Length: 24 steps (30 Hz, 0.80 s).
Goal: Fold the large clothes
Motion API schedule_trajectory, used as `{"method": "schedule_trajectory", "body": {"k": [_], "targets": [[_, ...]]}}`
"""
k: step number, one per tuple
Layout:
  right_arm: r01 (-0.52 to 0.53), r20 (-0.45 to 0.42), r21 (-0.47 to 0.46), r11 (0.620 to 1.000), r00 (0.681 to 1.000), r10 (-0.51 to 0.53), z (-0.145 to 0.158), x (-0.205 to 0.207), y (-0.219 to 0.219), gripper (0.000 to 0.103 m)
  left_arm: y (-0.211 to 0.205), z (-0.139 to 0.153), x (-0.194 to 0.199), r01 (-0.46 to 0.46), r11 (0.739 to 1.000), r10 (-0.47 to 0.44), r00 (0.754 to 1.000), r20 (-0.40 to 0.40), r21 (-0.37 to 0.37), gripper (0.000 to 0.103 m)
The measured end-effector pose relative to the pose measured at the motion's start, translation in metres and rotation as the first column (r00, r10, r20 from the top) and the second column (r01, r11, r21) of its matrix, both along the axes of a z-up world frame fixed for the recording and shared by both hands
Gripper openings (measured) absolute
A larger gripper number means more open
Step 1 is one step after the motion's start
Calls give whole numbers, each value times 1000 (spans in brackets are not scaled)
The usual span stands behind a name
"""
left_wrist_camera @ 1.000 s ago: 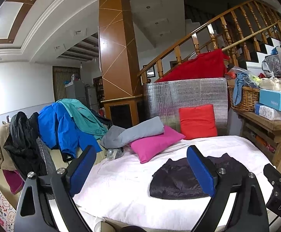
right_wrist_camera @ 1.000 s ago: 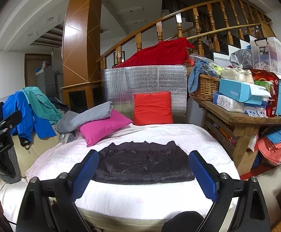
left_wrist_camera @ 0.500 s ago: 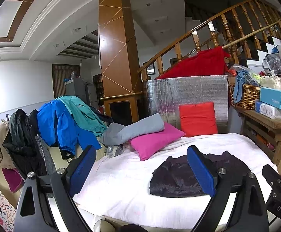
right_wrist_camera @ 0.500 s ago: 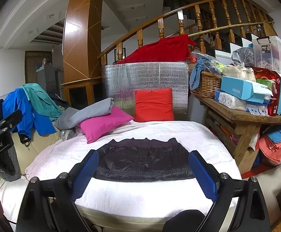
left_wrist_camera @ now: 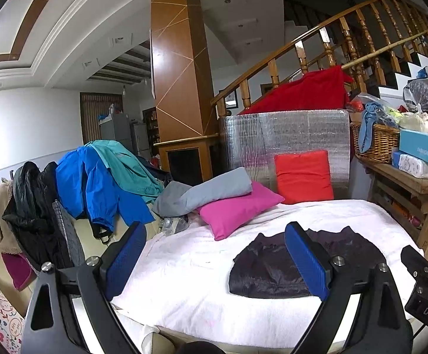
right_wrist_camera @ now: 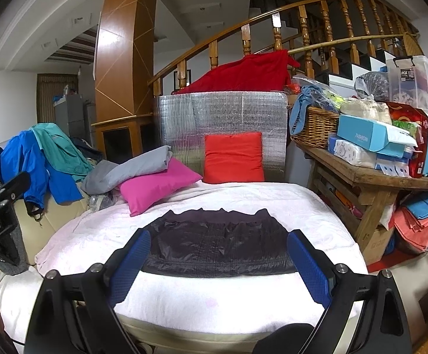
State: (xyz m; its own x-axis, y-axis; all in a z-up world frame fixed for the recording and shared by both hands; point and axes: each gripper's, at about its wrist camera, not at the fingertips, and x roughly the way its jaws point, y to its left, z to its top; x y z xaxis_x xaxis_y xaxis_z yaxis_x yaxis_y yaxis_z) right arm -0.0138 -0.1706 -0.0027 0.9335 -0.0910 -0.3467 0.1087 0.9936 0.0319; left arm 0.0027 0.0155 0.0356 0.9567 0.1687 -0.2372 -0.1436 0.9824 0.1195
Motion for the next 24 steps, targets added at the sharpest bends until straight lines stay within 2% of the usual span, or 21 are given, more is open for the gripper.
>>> {"method": "schedule_trajectory", "body": {"k": [8, 17, 22, 24], "targets": [[18, -36, -9, 1000, 999, -19, -7, 29, -7, 96, -5, -10, 26, 3, 1000, -3, 999, -35, -1, 95], [46, -89, -2, 999, 995, -46, -19, 78, -23, 96, -10, -25, 75, -1, 1000, 1, 996, -95, 4, 95], [99, -118, -4, 995, 988, -99, -29, 119, -54, 96, -7, -43, 124, 64, 996, -73, 986, -152, -61, 95], [142, -135, 7, 990, 981, -140, -36, 137, -76, 96, -3, -54, 149, 52, 995, -66, 982, -177, -82, 95]]}}
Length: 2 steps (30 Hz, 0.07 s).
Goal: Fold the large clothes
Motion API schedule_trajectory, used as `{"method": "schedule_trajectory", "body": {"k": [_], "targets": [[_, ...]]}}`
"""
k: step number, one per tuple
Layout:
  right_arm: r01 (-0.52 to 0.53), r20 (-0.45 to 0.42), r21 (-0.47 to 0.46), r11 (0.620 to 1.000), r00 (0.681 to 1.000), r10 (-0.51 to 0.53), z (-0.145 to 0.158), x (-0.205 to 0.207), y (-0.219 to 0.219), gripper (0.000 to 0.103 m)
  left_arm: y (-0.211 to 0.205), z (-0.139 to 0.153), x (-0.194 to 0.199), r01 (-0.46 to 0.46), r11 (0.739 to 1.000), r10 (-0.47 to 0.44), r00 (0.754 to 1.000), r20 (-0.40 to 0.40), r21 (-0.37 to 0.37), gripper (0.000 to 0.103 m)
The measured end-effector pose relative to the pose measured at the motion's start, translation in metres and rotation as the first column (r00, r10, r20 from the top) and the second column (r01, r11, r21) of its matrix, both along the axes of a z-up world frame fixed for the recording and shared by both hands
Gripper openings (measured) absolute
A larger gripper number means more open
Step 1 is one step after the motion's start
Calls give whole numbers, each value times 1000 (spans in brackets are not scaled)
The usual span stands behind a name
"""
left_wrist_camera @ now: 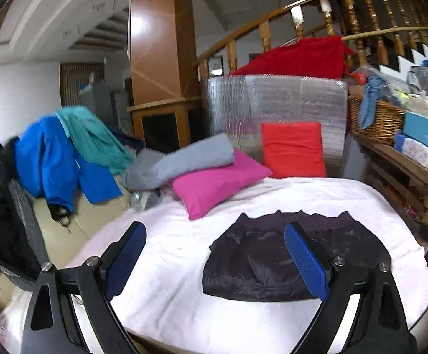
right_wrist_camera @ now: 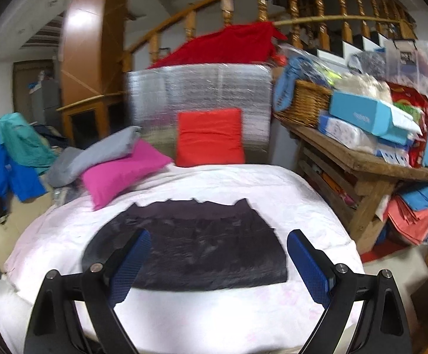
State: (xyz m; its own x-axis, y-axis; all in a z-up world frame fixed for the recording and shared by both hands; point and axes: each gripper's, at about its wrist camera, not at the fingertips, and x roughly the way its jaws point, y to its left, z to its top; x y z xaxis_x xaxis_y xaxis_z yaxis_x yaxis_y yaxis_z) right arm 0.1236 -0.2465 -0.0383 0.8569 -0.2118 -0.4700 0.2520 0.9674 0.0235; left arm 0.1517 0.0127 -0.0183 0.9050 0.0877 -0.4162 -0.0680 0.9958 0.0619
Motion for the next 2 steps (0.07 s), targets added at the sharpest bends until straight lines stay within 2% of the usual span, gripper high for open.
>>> {"method": "schedule_trajectory", "body": {"k": [2], "targets": [[55, -5, 7, 998, 998, -55, -10, 20, -29, 96, 9, -16, 38, -8, 1000, 7, 1000, -30, -25, 95]]}}
